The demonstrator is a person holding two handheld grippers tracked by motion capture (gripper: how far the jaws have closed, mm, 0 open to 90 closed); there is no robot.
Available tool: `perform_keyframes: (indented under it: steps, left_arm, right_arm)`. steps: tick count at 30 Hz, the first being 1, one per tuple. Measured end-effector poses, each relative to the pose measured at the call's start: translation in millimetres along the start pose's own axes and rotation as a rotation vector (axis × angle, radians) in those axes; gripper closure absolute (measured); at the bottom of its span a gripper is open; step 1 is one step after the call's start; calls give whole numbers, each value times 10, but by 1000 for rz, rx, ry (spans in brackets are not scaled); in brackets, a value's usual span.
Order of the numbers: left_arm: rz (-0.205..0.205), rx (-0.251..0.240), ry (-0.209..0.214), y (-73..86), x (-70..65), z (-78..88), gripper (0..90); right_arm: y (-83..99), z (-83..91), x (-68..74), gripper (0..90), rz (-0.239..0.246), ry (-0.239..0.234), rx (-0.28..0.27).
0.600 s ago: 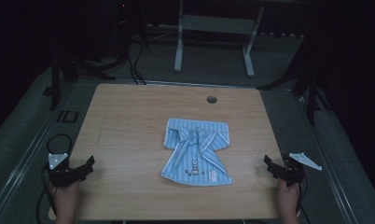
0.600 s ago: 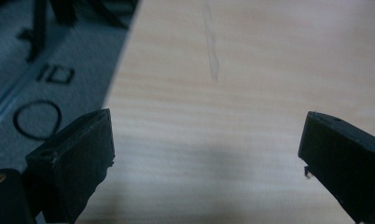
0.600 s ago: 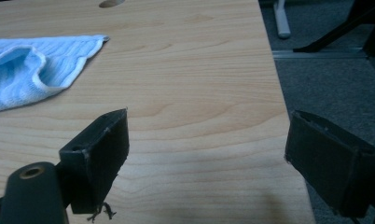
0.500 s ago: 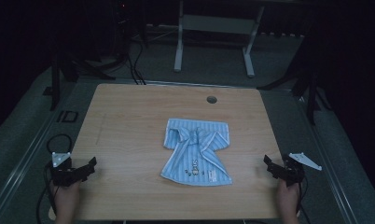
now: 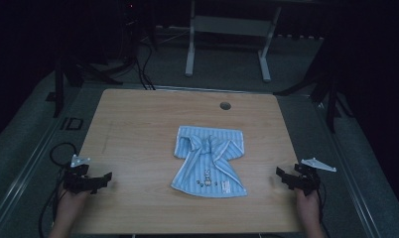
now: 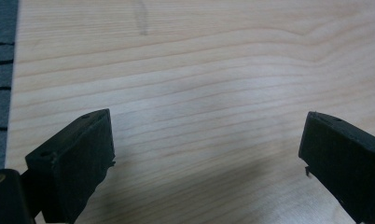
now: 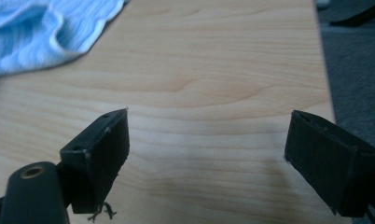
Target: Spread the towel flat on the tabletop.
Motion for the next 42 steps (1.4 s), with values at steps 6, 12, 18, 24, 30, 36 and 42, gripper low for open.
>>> perform_keyframes:
  steps: [6,12,18,24,30,36,42]
  left_arm:
    - [-83,140,40,12,-29,20,37]
    - [-138,238,56,-1,-34,71,37]
    - [-190,348,64,37,-15,130,37]
    - [-202,445,101,81,-72,217,37]
    - [-222,533,96,76,-68,250,38]
    - [-278,629,122,57,-105,285,45]
    - [-330,706,141,72,-137,313,47]
  right_arm:
    - [13,-20,99,138,101,-78,147]
    - [88,10,249,141,288,-139,349]
    - [18,54,315,148,345,-175,497]
    - [-25,77,305,149,383,-206,667]
    - [-74,68,286,147,405,-215,751]
    - [-101,87,237,148,444,-224,840]
    - [-41,192,236,182,490,-244,986]
Point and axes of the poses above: each handheld gripper's, and its own axes: z roughly backward along the jaws, y roughly out of its underside, x roughly to its left, the point moved 7 cm from there along -z, roughly forward along the jaws, and after that the axes turned 9 degrees about -x, right-handed, at the moved point
